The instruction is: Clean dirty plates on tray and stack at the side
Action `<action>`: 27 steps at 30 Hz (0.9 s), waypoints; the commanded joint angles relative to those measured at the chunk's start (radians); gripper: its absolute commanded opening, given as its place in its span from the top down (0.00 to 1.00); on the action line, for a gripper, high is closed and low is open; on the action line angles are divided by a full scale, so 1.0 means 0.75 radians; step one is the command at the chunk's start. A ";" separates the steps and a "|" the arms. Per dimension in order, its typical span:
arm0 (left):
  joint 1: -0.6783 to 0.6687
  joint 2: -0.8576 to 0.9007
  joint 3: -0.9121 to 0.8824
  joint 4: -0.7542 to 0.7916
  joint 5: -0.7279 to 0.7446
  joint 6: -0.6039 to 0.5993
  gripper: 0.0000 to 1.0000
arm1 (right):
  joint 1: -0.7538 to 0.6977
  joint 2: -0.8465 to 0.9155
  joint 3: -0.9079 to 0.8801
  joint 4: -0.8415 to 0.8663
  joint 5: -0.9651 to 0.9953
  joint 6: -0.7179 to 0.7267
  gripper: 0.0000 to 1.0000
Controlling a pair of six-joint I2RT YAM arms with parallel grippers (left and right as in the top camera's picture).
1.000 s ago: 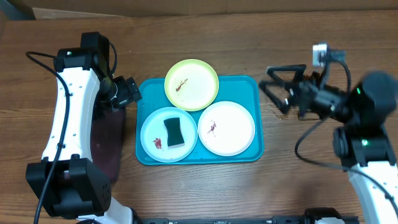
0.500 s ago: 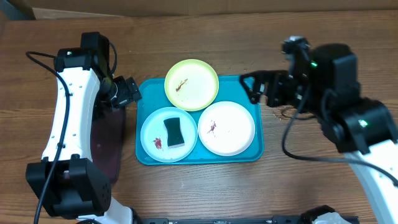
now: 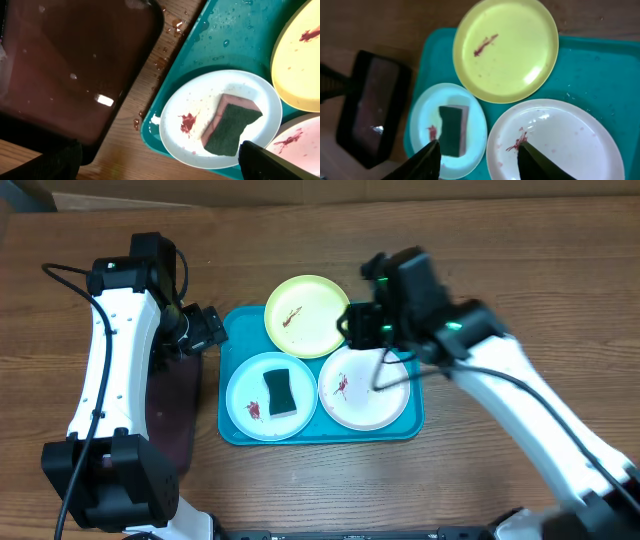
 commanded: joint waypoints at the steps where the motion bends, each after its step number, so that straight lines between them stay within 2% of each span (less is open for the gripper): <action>1: -0.002 -0.010 0.012 0.000 -0.003 -0.014 0.00 | 0.064 0.121 0.022 0.056 0.121 0.060 0.48; 5: -0.002 -0.010 0.012 -0.001 -0.003 -0.014 0.00 | 0.109 0.273 0.022 0.125 0.165 0.059 0.48; 12: -0.002 -0.010 0.012 0.007 0.005 -0.015 0.00 | 0.171 0.419 0.022 0.165 0.163 -0.052 0.49; 16: -0.002 -0.010 0.012 0.016 0.037 -0.014 0.00 | 0.209 0.466 0.022 0.165 0.162 -0.067 0.59; 25: -0.002 -0.010 0.012 0.016 0.037 -0.014 0.00 | 0.244 0.517 0.022 0.171 0.178 -0.076 0.62; 27: -0.002 -0.010 0.012 0.016 0.037 -0.014 0.00 | 0.244 0.529 0.022 0.178 0.178 -0.076 0.66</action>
